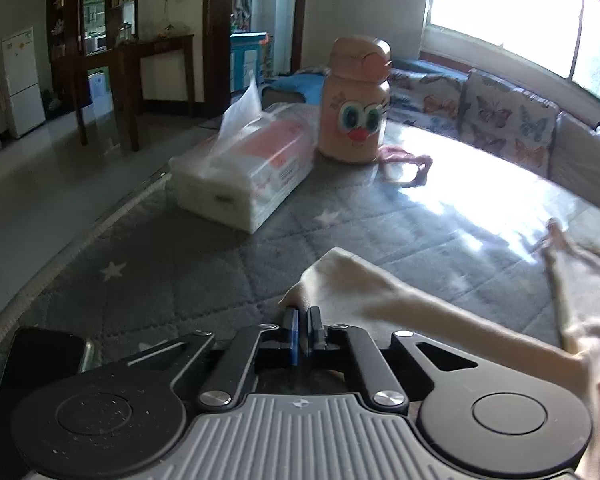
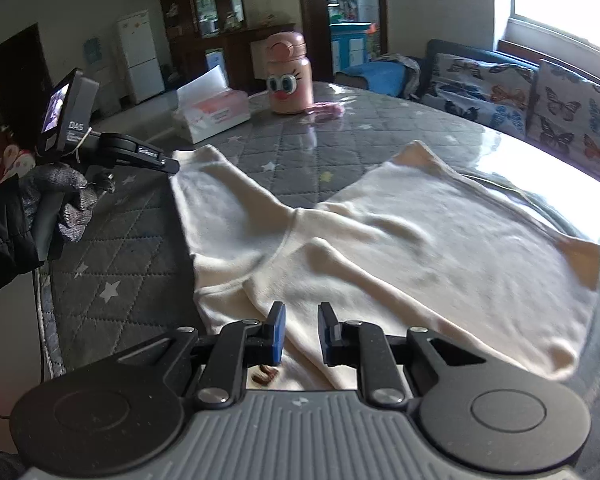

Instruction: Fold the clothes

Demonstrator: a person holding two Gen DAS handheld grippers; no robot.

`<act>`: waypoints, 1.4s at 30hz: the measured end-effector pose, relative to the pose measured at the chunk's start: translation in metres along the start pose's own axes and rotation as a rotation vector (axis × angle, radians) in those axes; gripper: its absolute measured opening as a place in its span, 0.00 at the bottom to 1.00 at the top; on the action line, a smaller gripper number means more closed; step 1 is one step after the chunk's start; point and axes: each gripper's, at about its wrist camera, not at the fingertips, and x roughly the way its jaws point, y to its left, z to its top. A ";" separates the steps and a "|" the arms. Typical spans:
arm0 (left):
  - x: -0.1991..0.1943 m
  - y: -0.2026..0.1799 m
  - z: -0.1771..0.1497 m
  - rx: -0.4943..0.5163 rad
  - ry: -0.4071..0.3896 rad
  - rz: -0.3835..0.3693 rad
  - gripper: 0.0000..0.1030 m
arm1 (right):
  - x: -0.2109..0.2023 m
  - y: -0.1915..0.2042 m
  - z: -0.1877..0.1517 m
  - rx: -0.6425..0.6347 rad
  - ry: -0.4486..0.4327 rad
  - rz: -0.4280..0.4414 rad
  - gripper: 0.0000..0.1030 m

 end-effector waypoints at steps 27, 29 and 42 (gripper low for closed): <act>-0.125 -0.241 -0.042 0.397 -0.032 -0.740 0.05 | -0.082 -0.074 -0.063 0.276 -0.111 -0.170 0.16; -0.124 -0.245 -0.052 0.426 -0.003 -0.756 0.07 | -0.084 -0.077 -0.065 0.293 -0.111 -0.176 0.16; -0.103 -0.181 -0.061 0.481 0.015 -0.608 0.36 | -0.092 -0.088 -0.066 0.347 -0.120 -0.195 0.18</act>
